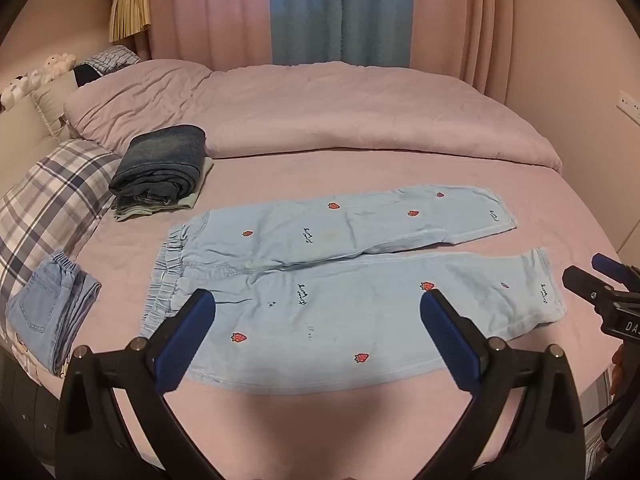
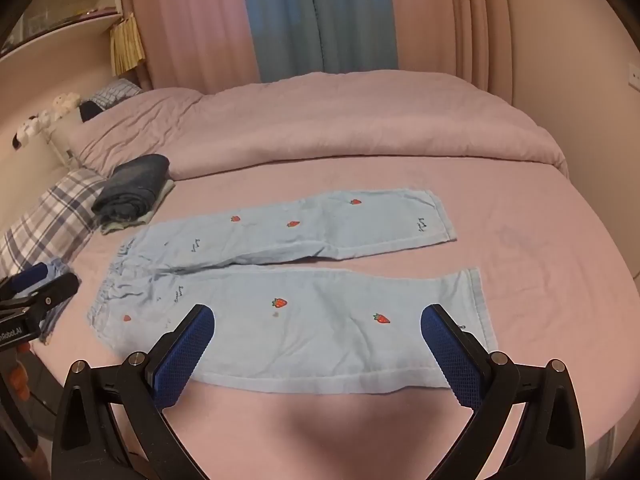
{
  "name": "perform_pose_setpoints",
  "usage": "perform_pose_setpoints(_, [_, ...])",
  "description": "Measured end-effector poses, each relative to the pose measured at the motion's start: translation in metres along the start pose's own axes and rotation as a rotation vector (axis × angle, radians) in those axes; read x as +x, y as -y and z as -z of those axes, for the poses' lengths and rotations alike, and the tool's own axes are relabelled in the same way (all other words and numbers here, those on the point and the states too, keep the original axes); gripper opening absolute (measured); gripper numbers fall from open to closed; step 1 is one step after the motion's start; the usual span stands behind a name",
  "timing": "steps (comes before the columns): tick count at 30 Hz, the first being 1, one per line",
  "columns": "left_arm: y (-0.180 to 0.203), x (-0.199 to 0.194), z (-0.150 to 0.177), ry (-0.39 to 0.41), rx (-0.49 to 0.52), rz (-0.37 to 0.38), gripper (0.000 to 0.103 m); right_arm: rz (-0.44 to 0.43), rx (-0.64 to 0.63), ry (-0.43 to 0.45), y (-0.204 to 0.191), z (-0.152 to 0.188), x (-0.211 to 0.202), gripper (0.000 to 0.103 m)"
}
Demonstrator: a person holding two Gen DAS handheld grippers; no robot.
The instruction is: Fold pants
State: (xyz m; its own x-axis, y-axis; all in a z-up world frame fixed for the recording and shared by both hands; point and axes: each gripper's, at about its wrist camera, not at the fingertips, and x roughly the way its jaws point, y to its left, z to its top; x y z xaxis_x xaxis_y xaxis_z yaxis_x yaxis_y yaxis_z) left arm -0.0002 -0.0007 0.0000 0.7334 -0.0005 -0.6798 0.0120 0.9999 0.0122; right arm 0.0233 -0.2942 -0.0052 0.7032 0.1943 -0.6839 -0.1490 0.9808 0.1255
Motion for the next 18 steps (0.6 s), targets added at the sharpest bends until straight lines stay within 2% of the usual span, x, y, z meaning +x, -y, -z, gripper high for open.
perform_pose_setpoints(18, [0.0091,-0.0004,-0.0025,-0.003,0.012,0.009,0.102,-0.009,0.008,0.001,-0.0013,0.0,-0.0013,0.103])
